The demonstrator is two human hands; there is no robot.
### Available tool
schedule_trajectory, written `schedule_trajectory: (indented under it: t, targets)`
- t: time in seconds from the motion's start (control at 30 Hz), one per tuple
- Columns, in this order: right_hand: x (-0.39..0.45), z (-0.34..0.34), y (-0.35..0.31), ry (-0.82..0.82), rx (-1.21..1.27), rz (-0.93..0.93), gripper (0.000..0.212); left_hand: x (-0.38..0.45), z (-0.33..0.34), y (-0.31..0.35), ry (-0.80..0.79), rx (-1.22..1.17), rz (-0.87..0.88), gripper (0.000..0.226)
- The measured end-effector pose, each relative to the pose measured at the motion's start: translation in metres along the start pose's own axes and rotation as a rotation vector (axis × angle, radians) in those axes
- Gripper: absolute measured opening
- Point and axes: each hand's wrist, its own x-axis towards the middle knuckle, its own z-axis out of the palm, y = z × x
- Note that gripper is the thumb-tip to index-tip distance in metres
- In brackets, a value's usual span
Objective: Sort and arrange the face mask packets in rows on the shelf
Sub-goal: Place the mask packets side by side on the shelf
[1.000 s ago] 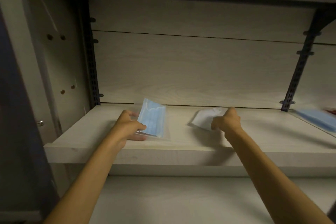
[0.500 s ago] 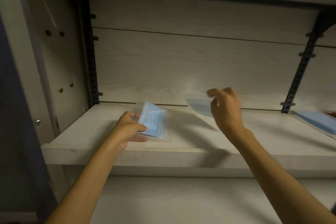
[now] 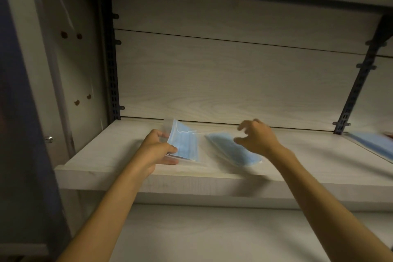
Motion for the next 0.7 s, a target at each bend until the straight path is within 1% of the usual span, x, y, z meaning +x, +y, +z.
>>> schedule_trajectory:
  t: [0.03, 0.07, 0.1, 0.13, 0.23, 0.33, 0.47, 0.53, 0.6, 0.63, 0.67, 0.7]
  targets:
    - [0.005, -0.002, 0.007, -0.122, -0.116, 0.103, 0.051, 0.0, 0.0, 0.0, 0.004, 0.004, 0.003, 0.05]
    - [0.006, -0.003, 0.011, -0.242, -0.178, 0.195, 0.059, 0.001, 0.0, -0.001, 0.005, 0.006, 0.006, 0.051]
    - [0.007, -0.003, 0.014, -0.328, -0.177, 0.258, 0.065, 0.001, 0.0, -0.001, 0.004, 0.007, 0.009, 0.051]
    - [0.007, -0.002, 0.015, -0.361, -0.143, 0.294, 0.067, 0.002, -0.001, -0.001, 0.005, 0.006, 0.012, 0.052]
    - [0.003, -0.004, 0.016, -0.36, -0.001, 0.356, 0.066, 0.003, -0.002, -0.003, -0.003, -0.002, 0.02, 0.053]
    - [-0.002, -0.009, 0.013, -0.378, 0.143, 0.432, 0.058, 0.004, -0.003, -0.005, -0.03, -0.005, 0.028, 0.051]
    - [-0.003, -0.01, 0.011, -0.381, 0.35, 0.519, 0.055, 0.004, -0.005, -0.004, -0.036, -0.014, 0.033, 0.054]
    - [-0.006, -0.013, 0.012, -0.367, 0.608, 0.594, 0.045, 0.003, -0.005, -0.002, -0.042, -0.039, 0.032, 0.053]
    - [-0.015, -0.017, 0.01, -0.394, 0.913, 0.628, 0.024, 0.002, -0.005, 0.0, -0.06, -0.048, 0.023, 0.048]
    - [-0.019, -0.018, 0.008, -0.405, 0.996, 0.635, 0.015, 0.002, -0.004, 0.001, -0.067, -0.05, 0.018, 0.048]
    - [-0.024, -0.018, 0.008, -0.408, 1.032, 0.643, 0.012, 0.001, -0.004, 0.002, -0.071, -0.051, 0.012, 0.049]
    - [-0.029, -0.017, 0.007, -0.402, 1.041, 0.64, 0.013, 0.0, -0.004, 0.002, -0.07, -0.051, 0.005, 0.051]
